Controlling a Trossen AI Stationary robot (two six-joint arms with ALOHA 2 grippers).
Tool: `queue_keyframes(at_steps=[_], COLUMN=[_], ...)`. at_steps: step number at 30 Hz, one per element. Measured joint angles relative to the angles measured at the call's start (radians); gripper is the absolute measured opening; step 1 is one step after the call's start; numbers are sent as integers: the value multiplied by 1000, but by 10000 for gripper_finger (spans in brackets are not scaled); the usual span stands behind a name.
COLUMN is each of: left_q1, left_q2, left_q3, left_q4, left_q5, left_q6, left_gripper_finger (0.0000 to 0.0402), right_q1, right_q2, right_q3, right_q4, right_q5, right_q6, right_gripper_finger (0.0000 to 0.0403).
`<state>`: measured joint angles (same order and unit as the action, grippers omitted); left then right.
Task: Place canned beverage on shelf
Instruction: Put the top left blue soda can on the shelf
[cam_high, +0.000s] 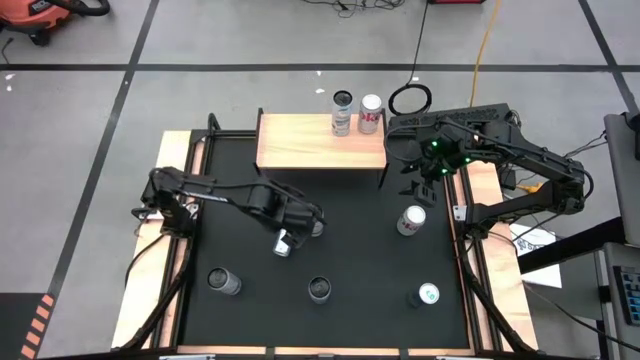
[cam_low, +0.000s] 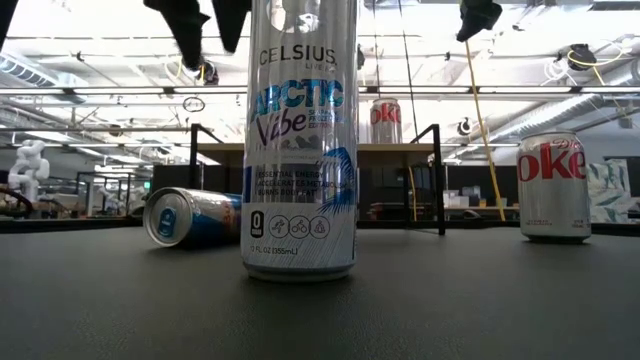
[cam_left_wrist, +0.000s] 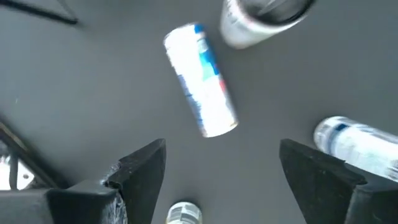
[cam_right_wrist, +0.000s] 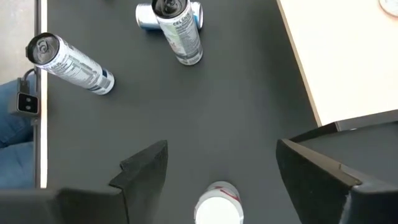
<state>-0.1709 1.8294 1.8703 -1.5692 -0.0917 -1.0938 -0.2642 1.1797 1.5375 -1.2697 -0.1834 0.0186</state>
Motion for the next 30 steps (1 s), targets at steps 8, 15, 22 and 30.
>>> queue_keyframes(at_steps=[8, 15, 22, 30], left_q1=[-2, -2, -11, -15], left_q2=[0, 1, 1, 0], left_q3=[-174, -294, -379, -474], left_q4=[152, 321, 379, 544], left_q5=[0, 29, 35, 35], left_q6=[-27, -27, -78, -79], left_gripper_finger=[304, 304, 304, 304], right_q1=[0, 0, 0, 0], right_q2=[0, 0, 0, 0], right_q3=[0, 0, 0, 0], right_q4=[0, 0, 0, 0], right_q5=[0, 0, 0, 0], right_q6=[-16, -38, -31, -31], right_gripper_finger=[281, 281, 281, 281])
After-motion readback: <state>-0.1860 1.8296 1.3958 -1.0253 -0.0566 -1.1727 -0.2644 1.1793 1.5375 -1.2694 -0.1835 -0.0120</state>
